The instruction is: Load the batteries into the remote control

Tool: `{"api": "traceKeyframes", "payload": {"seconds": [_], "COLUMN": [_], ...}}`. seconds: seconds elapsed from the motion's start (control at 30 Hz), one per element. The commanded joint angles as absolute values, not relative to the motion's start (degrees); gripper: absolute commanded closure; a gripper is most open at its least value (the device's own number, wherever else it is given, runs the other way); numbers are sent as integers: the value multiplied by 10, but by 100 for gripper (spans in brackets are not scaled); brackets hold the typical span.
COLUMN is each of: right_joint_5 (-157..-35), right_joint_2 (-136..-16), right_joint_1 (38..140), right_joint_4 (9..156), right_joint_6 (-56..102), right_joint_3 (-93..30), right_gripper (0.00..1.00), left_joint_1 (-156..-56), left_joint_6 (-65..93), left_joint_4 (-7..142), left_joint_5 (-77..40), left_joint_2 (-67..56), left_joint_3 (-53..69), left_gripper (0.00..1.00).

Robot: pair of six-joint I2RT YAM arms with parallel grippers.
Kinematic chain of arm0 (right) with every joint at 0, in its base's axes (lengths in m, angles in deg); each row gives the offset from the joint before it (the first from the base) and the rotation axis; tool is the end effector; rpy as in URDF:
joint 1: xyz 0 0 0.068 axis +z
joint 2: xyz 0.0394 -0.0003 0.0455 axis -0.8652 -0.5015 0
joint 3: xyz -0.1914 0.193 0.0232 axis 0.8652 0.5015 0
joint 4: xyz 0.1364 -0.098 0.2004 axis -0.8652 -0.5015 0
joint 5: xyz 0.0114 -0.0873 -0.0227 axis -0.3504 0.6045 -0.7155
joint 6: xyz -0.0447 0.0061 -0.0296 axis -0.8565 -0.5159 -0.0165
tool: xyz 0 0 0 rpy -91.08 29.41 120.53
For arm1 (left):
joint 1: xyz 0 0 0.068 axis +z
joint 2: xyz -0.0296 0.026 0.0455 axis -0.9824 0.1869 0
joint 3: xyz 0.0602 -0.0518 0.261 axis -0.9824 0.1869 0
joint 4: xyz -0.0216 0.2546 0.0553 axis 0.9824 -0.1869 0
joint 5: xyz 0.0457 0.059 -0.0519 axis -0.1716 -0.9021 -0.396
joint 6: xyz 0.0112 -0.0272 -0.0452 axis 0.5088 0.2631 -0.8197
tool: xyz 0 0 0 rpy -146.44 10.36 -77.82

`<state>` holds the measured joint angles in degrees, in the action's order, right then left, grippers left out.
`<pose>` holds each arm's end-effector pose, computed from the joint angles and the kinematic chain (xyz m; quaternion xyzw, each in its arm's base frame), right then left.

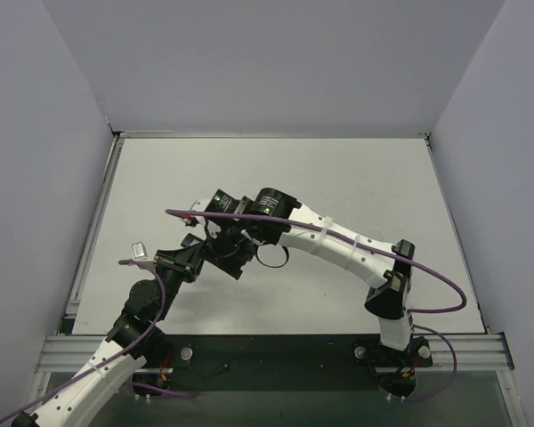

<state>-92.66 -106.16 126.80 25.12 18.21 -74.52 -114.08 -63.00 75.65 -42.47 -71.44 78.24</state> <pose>0.1625 0.3875 0.3649 -0.5155 0.7880 0.2164 0.2577 0.1032 -0.0601 0.1889 -0.3975 0.5690 -0.5831 0.4222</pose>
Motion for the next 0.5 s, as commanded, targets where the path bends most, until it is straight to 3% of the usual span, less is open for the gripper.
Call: {"api": "traceKeyframes", "payload": {"seconds": [0.0, 0.33, 0.47], "right_joint_5": [-930, -1091, -1128], "right_joint_2": [-967, -844, -847], "right_joint_1": [1271, 1270, 1270], "right_joint_4": [264, 356, 365], "right_joint_6": [68, -287, -343], "right_joint_3": [-695, -515, -504], "right_gripper": [25, 27, 29], "left_joint_1": [-1143, -1143, -1143], "left_joint_6": [-641, -641, -640], "left_joint_4": [784, 799, 810], "left_joint_5": [-408, -379, -368], "left_joint_2": [-712, -692, -683], "left_joint_3": [813, 806, 806], "left_gripper": [100, 100, 100]}}
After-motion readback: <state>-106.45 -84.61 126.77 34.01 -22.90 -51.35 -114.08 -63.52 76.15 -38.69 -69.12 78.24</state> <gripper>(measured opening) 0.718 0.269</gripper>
